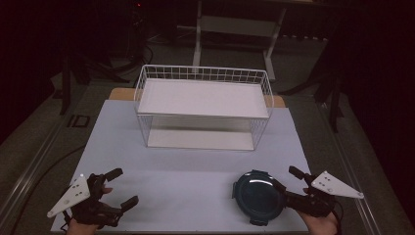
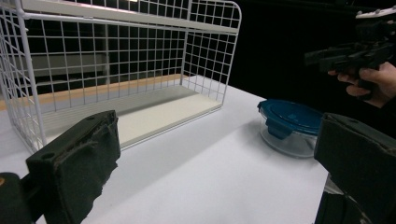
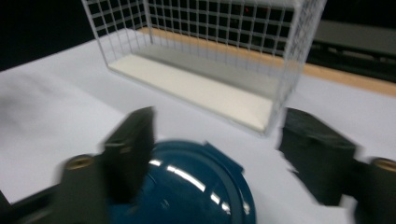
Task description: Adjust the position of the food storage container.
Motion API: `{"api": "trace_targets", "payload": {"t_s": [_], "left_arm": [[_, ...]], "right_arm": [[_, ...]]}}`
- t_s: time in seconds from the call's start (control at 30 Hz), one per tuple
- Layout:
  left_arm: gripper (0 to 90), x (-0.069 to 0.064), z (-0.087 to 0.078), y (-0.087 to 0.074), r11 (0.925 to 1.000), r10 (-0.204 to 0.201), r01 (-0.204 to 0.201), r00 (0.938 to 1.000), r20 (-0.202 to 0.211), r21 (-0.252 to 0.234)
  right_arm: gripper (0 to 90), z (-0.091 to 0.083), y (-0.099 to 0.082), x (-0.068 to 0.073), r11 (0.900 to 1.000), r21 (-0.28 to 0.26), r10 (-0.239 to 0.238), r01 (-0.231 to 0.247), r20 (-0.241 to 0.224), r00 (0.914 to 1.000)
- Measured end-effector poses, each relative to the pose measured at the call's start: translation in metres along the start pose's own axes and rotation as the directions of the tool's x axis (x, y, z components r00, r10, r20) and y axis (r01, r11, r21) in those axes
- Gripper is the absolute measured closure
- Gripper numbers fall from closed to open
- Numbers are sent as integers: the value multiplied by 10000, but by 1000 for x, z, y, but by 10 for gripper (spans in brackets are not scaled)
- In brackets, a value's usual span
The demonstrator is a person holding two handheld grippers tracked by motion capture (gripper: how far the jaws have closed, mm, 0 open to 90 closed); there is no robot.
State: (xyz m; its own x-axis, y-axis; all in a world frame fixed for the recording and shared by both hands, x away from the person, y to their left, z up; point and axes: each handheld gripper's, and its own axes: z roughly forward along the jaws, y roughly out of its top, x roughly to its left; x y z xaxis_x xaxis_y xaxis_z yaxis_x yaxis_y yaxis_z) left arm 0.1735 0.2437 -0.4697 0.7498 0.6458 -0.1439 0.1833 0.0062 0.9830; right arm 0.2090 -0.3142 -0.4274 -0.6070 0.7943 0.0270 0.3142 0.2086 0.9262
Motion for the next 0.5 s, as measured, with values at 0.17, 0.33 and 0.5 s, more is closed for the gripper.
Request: {"api": "trace_targets", "payload": {"t_s": [0.17,0.33,0.5], "left_arm": [[6,0,1,0,10000,6,-6,10000,9,37],[6,0,1,0,10000,24,-24,10000,31,17],[6,-1,1,0,10000,34,-35,10000,89,56]], "right_arm": [[489,-3,-17,-10,9978,659,-3,-20,346,9994],[654,-6,-37,-15,9904,1384,-45,-38,600,9982],[715,-7,-46,-18,9853,1706,-6,-104,645,9979]]}}
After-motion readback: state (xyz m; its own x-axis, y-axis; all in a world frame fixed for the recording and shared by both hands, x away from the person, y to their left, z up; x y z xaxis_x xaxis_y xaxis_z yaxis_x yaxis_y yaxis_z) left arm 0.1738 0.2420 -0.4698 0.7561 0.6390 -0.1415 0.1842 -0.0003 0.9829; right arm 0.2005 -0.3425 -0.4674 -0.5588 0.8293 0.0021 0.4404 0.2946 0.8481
